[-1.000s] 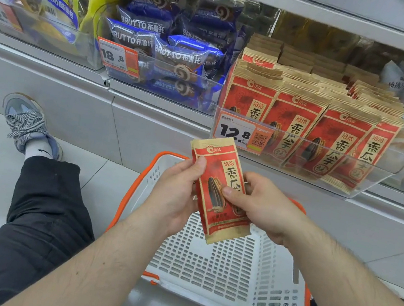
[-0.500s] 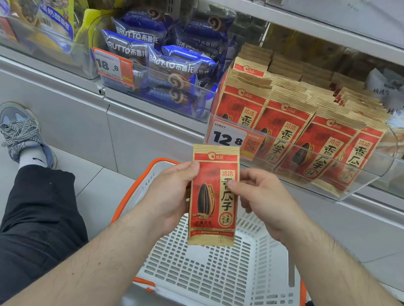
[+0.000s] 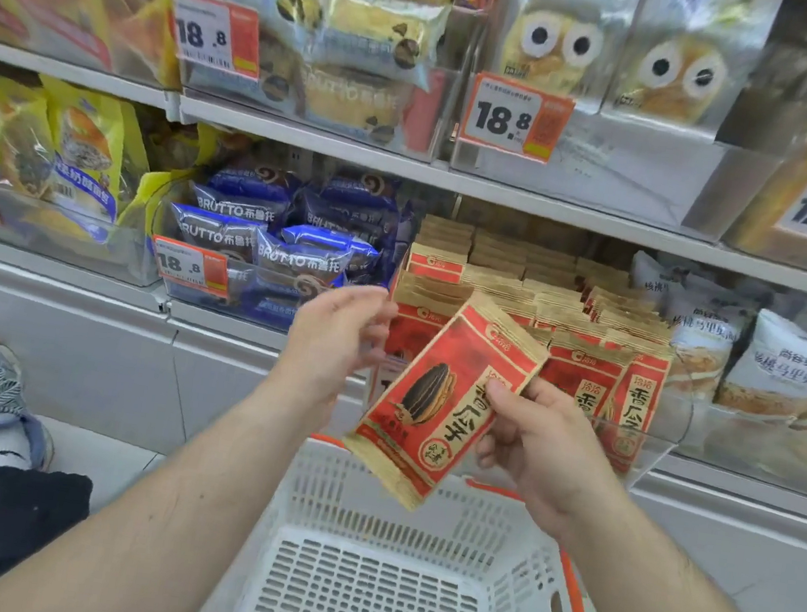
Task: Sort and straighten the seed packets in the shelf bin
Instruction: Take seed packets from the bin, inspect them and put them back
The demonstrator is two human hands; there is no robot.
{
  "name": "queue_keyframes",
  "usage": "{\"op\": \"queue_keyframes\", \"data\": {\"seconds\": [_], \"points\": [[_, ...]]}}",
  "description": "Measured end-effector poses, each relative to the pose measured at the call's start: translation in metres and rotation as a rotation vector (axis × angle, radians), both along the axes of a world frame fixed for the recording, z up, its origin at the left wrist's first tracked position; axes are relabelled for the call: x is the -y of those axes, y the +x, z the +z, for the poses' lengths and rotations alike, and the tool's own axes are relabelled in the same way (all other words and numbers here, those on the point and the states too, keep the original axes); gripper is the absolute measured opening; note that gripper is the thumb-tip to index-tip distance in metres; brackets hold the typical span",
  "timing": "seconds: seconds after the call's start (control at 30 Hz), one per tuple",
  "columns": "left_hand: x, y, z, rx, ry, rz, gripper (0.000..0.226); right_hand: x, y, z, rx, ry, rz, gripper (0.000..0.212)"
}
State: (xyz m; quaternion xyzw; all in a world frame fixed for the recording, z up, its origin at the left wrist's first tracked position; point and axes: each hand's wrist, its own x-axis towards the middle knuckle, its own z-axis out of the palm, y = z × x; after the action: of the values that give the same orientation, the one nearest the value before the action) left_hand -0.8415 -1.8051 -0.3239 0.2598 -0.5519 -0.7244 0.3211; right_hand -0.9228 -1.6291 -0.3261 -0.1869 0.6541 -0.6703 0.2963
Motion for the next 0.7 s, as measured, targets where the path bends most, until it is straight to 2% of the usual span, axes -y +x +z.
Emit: {"op": "queue_keyframes", "data": {"seconds": [0.13, 0.2, 0.27, 0.4, 0.43, 0.5, 0.7], "points": [[0.034, -0.025, 0.017, 0.072, -0.391, 0.069, 0.029, 0.005, -0.014, 0.032, -0.034, -0.186, -0.158, 0.009], [0.046, -0.037, 0.025, 0.189, -0.558, -0.006, 0.027, 0.011, -0.022, 0.048, -0.083, -0.256, -0.213, 0.009], [0.055, -0.049, 0.03, 0.291, -0.614, -0.146, 0.021, 0.019, -0.034, 0.062, -0.157, -0.281, -0.269, 0.009], [0.064, -0.061, 0.029, 0.446, -0.723, -0.356, 0.027, 0.043, -0.063, 0.083, -0.387, -0.199, -0.335, 0.007], [0.064, -0.062, 0.03, 0.466, -0.768, -0.379, 0.022, 0.051, -0.071, 0.086, -0.436, -0.164, -0.335, 0.008], [0.068, -0.064, 0.027, 0.471, -0.832, -0.384, 0.011, 0.065, -0.087, 0.088, -0.53, -0.08, -0.311, 0.009], [0.076, -0.07, 0.02, 0.437, -0.933, -0.374, 0.006, 0.097, -0.117, 0.085, -0.698, 0.162, -0.198, 0.013]]}}
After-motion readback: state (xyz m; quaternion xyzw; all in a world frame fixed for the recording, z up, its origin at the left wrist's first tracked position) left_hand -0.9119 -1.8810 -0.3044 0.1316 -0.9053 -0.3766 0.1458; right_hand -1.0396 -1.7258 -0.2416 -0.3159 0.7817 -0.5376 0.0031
